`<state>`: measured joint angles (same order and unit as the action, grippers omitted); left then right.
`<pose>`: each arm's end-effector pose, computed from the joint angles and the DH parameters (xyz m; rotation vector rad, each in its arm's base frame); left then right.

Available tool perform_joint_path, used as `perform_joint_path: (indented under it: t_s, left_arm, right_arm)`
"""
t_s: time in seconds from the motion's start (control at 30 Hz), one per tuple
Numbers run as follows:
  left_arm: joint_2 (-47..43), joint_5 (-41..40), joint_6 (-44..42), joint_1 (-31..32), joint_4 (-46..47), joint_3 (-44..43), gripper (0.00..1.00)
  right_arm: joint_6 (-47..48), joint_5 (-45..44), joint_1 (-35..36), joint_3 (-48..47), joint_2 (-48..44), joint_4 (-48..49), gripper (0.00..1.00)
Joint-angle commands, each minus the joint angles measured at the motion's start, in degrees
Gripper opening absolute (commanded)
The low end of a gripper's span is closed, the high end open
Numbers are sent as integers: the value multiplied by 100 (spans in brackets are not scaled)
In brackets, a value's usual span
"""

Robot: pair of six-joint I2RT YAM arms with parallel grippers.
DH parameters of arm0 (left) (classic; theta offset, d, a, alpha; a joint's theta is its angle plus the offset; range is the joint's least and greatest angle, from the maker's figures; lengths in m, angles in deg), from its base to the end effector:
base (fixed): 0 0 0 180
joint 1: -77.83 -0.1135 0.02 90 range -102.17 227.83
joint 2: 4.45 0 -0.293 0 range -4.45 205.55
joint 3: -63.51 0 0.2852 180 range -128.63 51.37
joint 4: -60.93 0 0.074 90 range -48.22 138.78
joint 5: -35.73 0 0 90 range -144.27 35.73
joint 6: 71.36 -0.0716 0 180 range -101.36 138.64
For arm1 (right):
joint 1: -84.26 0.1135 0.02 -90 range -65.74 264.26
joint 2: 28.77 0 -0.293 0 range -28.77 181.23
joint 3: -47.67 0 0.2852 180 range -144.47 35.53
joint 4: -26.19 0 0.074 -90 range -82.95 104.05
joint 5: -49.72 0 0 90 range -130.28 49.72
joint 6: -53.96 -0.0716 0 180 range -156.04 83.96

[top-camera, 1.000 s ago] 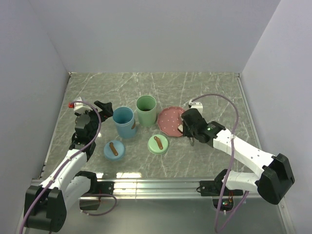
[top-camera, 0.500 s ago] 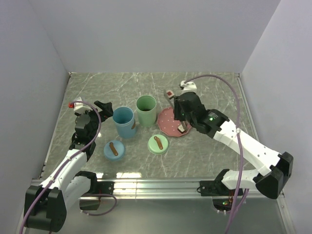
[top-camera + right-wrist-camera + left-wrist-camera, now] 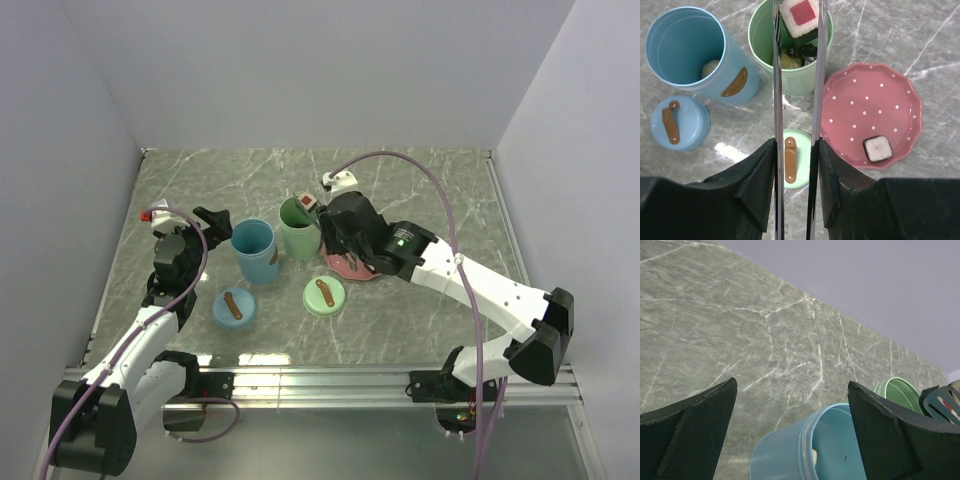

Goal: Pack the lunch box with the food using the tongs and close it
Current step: Place the food into the lunch box, then pick up the food using the clamp

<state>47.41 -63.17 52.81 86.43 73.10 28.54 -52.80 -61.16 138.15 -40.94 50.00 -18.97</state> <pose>0.2550 -0.0274 0.2492 -0.4852 1.5986 -0.4388 0.2321 0.2749 0.3682 -0.4901 2.1022 0.3194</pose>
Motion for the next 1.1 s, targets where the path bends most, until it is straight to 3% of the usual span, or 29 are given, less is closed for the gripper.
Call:
perform_joint_path:
  t_s: [0.0,0.17,0.7,1.07]
  left_arm:
    - [-18,-32,54,-25,179,-64,99]
    - [-35,-50,54,-25,179,-64,100]
    - [-53,-76,46,-25,152,-64,99]
    - [-79,-41,54,-25,161,-55,99]
  right_arm:
    - [164,-74,60,-404,122,252,43]
    - [225,-47,78,-518,236,269,50]
    - [199,-213,96,-414,166,340,55]
    - [-662,-952,96,975,-1292,121,55]
